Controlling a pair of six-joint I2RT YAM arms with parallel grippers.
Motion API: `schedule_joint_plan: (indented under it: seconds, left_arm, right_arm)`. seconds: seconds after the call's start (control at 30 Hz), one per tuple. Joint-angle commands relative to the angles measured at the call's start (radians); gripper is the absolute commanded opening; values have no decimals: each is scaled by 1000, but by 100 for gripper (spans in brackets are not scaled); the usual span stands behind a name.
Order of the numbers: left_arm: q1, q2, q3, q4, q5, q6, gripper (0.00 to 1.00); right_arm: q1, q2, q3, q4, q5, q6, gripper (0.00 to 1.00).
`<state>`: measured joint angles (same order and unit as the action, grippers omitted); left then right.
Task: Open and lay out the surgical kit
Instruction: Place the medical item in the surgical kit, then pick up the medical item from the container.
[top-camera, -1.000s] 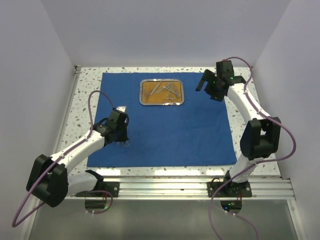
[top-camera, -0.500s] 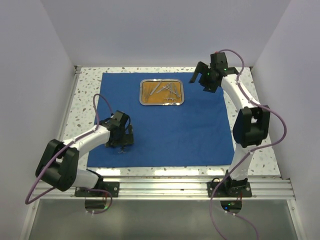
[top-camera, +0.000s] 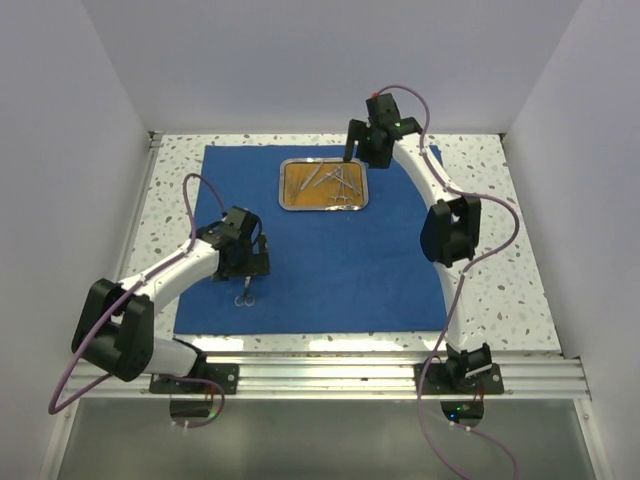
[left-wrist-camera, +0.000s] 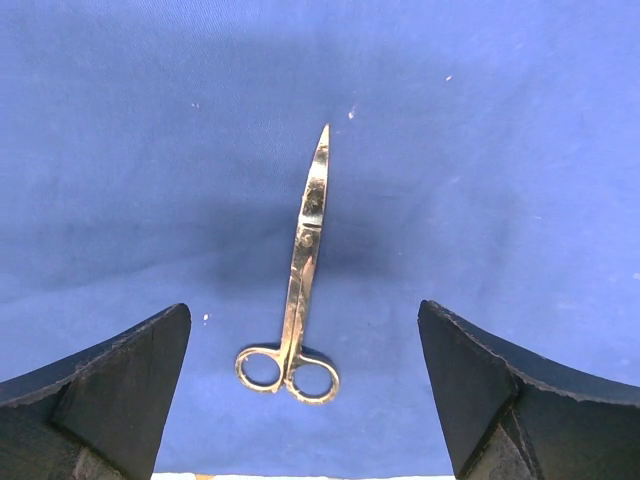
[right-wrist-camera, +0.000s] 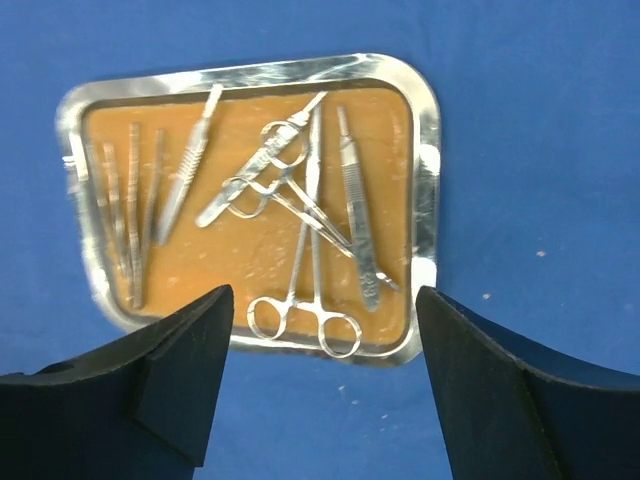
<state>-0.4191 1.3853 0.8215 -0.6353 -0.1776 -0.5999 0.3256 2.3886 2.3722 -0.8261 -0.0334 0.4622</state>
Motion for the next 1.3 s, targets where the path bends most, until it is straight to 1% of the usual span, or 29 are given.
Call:
schedule_joint_plan:
  seconds: [0.0,0.07,0.17,0.37,0.8,1.1,1.27]
  left_arm:
    - [8,-46,51,-50,1,12,99]
    - [6,-58,51,-52,7,18,99]
    - [6,-74,54,-59,13,29,99]
    - [6,-78,82,-90,9,43,99]
    - [8,-74,96,-104,12,51,99]
    - [6,-48,117,-119,-10,86,99]
    - [8,-28,140,-127,-33,123,99]
  right_arm:
    - [6,43,82,-70,91,-68,76]
    - [26,76,113,-74,131,-99,74]
    - [33,110,125,-73,147,-96,68]
    - [50,175,173,-62,171,-106,61]
    - [73,257,203,-39,198,-97,58]
    - [79,285,194,-19,202,-82,45]
    - [79,288,164,-18,207,-76,40]
